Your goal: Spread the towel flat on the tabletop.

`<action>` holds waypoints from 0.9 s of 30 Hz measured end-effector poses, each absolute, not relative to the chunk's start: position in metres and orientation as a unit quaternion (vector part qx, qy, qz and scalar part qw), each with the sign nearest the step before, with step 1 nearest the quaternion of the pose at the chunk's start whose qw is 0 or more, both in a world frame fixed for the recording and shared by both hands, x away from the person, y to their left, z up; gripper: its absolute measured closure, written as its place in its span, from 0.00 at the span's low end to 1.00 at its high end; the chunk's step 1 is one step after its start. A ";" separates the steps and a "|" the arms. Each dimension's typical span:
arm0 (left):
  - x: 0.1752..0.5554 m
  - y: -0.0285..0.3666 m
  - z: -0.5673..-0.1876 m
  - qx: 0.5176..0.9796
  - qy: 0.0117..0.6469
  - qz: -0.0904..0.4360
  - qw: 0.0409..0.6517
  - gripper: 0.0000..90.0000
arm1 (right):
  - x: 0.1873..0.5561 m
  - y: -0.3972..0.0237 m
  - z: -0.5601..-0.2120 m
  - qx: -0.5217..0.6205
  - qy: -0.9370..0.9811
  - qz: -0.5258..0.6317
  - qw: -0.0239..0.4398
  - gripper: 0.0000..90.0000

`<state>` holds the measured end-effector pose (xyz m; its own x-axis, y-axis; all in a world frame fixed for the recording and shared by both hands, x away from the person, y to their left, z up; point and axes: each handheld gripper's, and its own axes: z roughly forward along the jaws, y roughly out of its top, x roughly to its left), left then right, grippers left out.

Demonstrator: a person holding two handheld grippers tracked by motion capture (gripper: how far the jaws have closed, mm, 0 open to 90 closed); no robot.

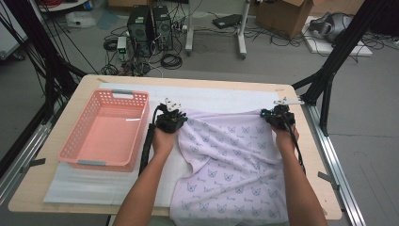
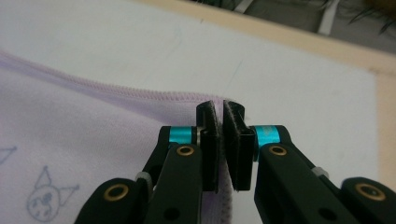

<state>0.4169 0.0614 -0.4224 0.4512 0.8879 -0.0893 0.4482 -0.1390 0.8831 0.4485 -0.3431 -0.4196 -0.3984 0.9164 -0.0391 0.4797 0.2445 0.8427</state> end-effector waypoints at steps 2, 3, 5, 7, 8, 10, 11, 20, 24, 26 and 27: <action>0.418 0.060 -0.426 0.711 0.485 0.223 0.459 0.71 | 0.452 -0.343 -0.414 0.486 0.718 0.384 0.318 0.95; 0.418 0.061 -0.427 0.712 0.494 0.204 0.456 0.61 | 0.454 -0.346 -0.412 0.499 0.705 0.381 0.330 0.94; 0.417 0.063 -0.430 0.715 0.499 0.179 0.456 0.52 | 0.458 -0.353 -0.411 0.522 0.693 0.367 0.336 0.94; 0.414 0.064 -0.431 0.714 0.497 0.171 0.462 0.51 | 0.458 -0.357 -0.412 0.539 0.688 0.364 0.322 0.87; 0.409 0.064 -0.434 0.721 0.490 0.155 0.464 0.51 | 0.457 -0.358 -0.412 0.545 0.688 0.364 0.311 0.80; 0.404 0.063 -0.438 0.735 0.482 0.139 0.457 0.50 | 0.454 -0.359 -0.410 0.548 0.690 0.370 0.294 0.71; 0.402 0.062 -0.440 0.738 0.480 0.134 0.455 0.49 | 0.451 -0.359 -0.409 0.549 0.691 0.375 0.283 0.70; 0.386 0.036 -0.442 0.789 0.440 0.095 0.419 0.43 | 0.415 -0.357 -0.395 0.508 0.730 0.400 0.221 0.59; 0.380 0.025 -0.444 0.803 0.428 0.122 0.397 0.43 | 0.395 -0.359 -0.394 0.489 0.743 0.407 0.208 0.58; 0.373 0.020 -0.444 0.810 0.412 0.177 0.377 0.56 | 0.386 -0.361 -0.395 0.482 0.750 0.405 0.205 0.56; 0.371 0.023 -0.446 0.804 0.413 0.171 0.392 0.76 | 0.383 -0.361 -0.395 0.482 0.754 0.399 0.201 0.56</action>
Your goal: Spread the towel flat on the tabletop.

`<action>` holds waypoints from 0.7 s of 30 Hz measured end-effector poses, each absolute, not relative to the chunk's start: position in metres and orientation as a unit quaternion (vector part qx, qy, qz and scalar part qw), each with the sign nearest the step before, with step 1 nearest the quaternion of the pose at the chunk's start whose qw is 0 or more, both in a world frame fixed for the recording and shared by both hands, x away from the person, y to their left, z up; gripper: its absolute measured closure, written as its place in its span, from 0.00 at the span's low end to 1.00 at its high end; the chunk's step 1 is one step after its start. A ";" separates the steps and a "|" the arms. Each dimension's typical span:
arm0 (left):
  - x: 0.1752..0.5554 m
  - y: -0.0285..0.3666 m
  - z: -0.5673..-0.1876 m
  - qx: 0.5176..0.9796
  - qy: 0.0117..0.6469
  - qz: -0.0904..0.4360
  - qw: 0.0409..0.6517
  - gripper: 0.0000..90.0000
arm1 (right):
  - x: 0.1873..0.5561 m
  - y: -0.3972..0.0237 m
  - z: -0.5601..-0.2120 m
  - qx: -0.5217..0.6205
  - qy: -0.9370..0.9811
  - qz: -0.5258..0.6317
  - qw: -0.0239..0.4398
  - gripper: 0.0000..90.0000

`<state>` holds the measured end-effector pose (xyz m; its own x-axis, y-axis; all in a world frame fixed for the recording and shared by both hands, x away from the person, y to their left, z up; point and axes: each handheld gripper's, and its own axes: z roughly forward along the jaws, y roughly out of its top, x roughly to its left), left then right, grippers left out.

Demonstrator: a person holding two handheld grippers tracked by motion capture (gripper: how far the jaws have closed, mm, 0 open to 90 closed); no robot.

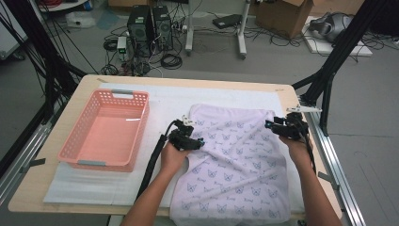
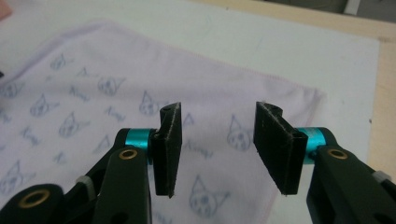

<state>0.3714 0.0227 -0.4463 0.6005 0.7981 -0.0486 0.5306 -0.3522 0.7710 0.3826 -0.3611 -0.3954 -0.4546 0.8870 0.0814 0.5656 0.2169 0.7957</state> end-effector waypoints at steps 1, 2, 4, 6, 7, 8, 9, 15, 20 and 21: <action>0.371 0.023 -0.446 0.804 0.413 0.171 0.392 0.89 | 0.379 -0.362 -0.397 0.478 0.754 0.404 0.201 0.56; 0.371 0.025 -0.448 0.796 0.423 0.167 0.399 0.91 | 0.376 -0.363 -0.398 0.477 0.755 0.404 0.197 0.57; 0.376 0.033 -0.448 0.780 0.444 0.173 0.405 0.93 | 0.370 -0.364 -0.401 0.476 0.756 0.404 0.196 0.57; 0.382 0.045 -0.447 0.761 0.464 0.185 0.414 0.93 | 0.365 -0.365 -0.405 0.475 0.760 0.400 0.192 0.57; 0.384 0.051 -0.447 0.753 0.472 0.198 0.414 0.93 | 0.362 -0.366 -0.407 0.477 0.759 0.401 0.189 0.57; 0.386 0.056 -0.447 0.744 0.481 0.213 0.413 0.93 | 0.360 -0.367 -0.409 0.476 0.760 0.402 0.185 0.57; 0.388 0.062 -0.447 0.736 0.488 0.219 0.414 0.93 | 0.357 -0.367 -0.411 0.476 0.759 0.404 0.184 0.57; 0.388 0.069 -0.448 0.721 0.496 0.187 0.447 0.66 | 0.351 -0.359 -0.431 0.470 0.781 0.384 0.149 0.55; 0.380 0.070 -0.447 0.726 0.485 0.168 0.458 0.53 | 0.353 -0.344 -0.442 0.436 0.813 0.344 0.173 0.94; 0.378 0.072 -0.446 0.724 0.485 0.165 0.462 0.52 | 0.353 -0.344 -0.442 0.433 0.815 0.339 0.183 0.95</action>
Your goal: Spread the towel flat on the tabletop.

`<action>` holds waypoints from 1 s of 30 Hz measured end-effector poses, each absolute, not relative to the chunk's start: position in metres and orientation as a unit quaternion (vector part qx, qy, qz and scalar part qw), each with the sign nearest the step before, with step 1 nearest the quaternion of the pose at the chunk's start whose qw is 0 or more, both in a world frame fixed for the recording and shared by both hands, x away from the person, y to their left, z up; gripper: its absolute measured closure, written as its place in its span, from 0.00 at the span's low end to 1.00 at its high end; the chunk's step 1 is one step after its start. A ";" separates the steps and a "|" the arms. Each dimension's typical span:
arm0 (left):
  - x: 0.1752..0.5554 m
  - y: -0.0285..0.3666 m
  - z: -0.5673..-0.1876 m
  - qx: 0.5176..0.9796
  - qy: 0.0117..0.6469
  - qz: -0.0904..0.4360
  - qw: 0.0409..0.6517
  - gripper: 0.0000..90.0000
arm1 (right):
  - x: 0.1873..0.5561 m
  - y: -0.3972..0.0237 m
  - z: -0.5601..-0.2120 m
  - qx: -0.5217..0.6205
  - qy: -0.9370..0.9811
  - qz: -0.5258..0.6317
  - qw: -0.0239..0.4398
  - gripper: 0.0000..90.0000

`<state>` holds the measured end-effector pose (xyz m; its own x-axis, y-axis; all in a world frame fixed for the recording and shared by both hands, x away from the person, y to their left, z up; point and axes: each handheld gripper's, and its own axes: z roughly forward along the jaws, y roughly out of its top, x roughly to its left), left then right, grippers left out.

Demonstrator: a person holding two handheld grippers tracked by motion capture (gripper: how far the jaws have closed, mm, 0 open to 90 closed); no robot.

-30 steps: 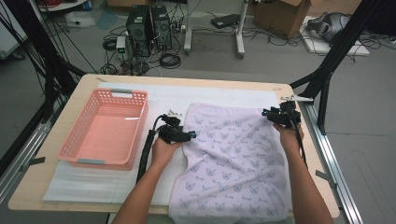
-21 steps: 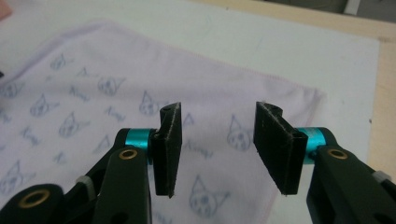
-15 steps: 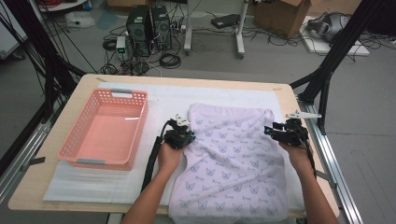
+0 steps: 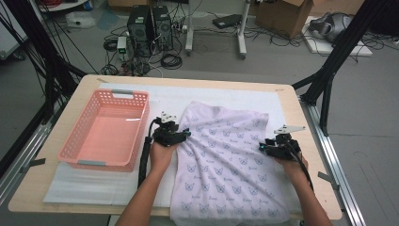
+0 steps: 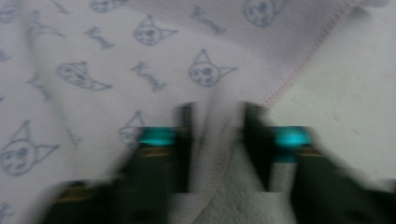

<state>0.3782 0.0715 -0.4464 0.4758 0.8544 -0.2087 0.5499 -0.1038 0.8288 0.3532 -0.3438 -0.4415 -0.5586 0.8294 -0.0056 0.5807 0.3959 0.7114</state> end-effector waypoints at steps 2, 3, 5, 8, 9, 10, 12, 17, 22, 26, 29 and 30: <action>0.374 0.074 -0.445 0.725 0.481 0.163 0.466 0.52 | 0.358 -0.345 -0.442 0.438 0.809 0.333 0.205 0.96; 0.372 0.076 -0.445 0.725 0.479 0.159 0.468 0.52 | 0.362 -0.347 -0.443 0.446 0.801 0.330 0.225 0.96; 0.367 0.077 -0.445 0.730 0.477 0.146 0.468 0.51 | 0.371 -0.356 -0.444 0.477 0.774 0.332 0.251 0.96; 0.364 0.077 -0.444 0.741 0.472 0.125 0.462 0.49 | 0.377 -0.365 -0.448 0.506 0.752 0.330 0.264 0.96; 0.362 0.077 -0.444 0.744 0.466 0.120 0.464 0.49 | 0.377 -0.370 -0.450 0.527 0.734 0.354 0.242 0.94; 0.356 0.077 -0.444 0.742 0.460 0.113 0.474 0.50 | 0.375 -0.369 -0.449 0.524 0.736 0.353 0.244 0.92; 0.351 0.077 -0.445 0.749 0.454 0.106 0.470 0.50 | 0.370 -0.367 -0.445 0.520 0.737 0.353 0.250 0.81; 0.342 0.070 -0.449 0.788 0.430 0.128 0.422 0.82 | 0.352 -0.370 -0.432 0.506 0.735 0.382 0.241 0.66; 0.348 0.086 -0.447 0.758 0.477 0.193 0.400 0.98 | 0.331 -0.372 -0.428 0.493 0.746 0.389 0.223 0.62; 0.349 0.098 -0.450 0.755 0.481 0.180 0.408 0.96 | 0.311 -0.373 -0.429 0.475 0.756 0.401 0.207 0.62; 0.344 0.097 -0.449 0.744 0.483 0.168 0.430 0.73 | 0.298 -0.373 -0.432 0.466 0.764 0.401 0.196 0.62; 0.341 0.097 -0.449 0.742 0.485 0.163 0.434 0.66 | 0.295 -0.373 -0.433 0.465 0.768 0.394 0.195 0.62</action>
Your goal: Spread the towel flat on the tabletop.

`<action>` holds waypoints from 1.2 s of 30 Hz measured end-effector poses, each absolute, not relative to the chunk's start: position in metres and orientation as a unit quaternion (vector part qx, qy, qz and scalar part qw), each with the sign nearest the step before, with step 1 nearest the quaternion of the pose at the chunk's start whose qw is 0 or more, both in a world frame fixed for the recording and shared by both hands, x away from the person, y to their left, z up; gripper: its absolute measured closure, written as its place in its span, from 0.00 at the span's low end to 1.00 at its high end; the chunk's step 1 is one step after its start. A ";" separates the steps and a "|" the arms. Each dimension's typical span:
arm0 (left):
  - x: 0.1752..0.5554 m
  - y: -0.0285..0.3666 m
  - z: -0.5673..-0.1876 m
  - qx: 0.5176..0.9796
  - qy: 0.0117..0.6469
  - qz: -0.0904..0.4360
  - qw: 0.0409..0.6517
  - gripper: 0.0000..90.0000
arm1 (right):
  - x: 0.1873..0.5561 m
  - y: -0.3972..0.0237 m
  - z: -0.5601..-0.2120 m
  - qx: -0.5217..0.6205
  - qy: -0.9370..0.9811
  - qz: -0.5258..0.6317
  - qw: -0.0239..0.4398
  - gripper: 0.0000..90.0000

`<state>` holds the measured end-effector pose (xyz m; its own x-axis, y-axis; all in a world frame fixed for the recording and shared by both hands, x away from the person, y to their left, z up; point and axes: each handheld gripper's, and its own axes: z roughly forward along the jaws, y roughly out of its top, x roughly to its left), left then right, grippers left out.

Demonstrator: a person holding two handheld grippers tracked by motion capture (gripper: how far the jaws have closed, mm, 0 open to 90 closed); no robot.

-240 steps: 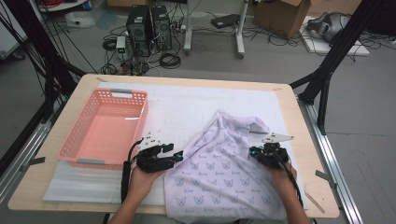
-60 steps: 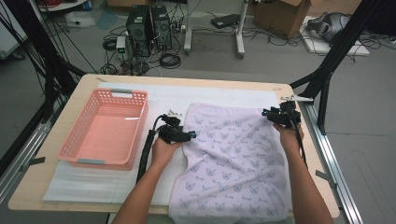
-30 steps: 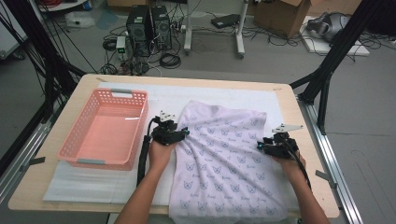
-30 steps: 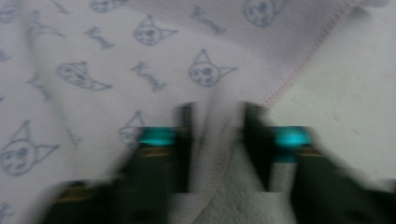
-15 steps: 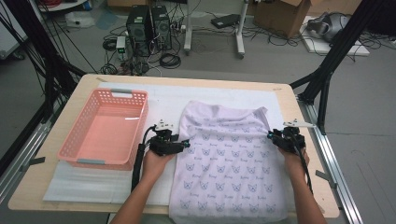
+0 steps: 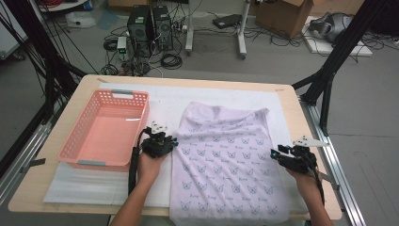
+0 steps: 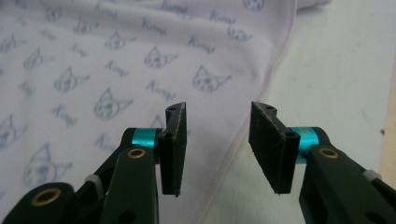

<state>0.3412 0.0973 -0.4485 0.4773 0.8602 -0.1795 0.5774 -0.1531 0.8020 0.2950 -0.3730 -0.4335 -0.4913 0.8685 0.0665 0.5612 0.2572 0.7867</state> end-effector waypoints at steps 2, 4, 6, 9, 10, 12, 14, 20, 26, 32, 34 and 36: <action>0.334 0.098 -0.449 0.738 0.482 0.150 0.448 0.58 | 0.290 -0.375 -0.436 0.470 0.772 0.386 0.183 0.62; 0.329 0.099 -0.449 0.738 0.477 0.147 0.453 0.56 | 0.284 -0.376 -0.438 0.470 0.775 0.384 0.175 0.63; 0.313 0.100 -0.449 0.742 0.467 0.127 0.464 0.53 | 0.277 -0.376 -0.439 0.468 0.779 0.380 0.174 0.63; 0.304 0.101 -0.452 0.746 0.462 0.112 0.466 0.52 | 0.267 -0.377 -0.439 0.464 0.784 0.377 0.168 0.63; 0.297 0.100 -0.454 0.750 0.461 0.098 0.464 0.51 | 0.264 -0.377 -0.440 0.466 0.784 0.376 0.164 0.63; 0.291 0.095 -0.454 0.757 0.453 0.084 0.464 0.53 | 0.260 -0.378 -0.441 0.467 0.785 0.373 0.161 0.63; 0.284 0.087 -0.453 0.771 0.438 0.103 0.450 0.61 | 0.257 -0.377 -0.444 0.467 0.788 0.368 0.159 0.64; 0.288 0.096 -0.447 0.773 0.457 0.129 0.422 0.97 | 0.252 -0.368 -0.444 0.459 0.795 0.369 0.146 0.94; 0.291 0.123 -0.446 0.746 0.486 0.149 0.430 0.98 | 0.253 -0.352 -0.442 0.436 0.793 0.403 0.137 0.96; 0.283 0.122 -0.449 0.736 0.477 0.128 0.463 0.74 | 0.255 -0.367 -0.445 0.471 0.775 0.383 0.175 0.97; 0.277 0.122 -0.447 0.735 0.471 0.118 0.473 0.62 | 0.252 -0.372 -0.446 0.477 0.769 0.393 0.164 0.88; 0.270 0.122 -0.447 0.733 0.470 0.118 0.477 0.55 | 0.247 -0.375 -0.445 0.483 0.761 0.397 0.171 0.75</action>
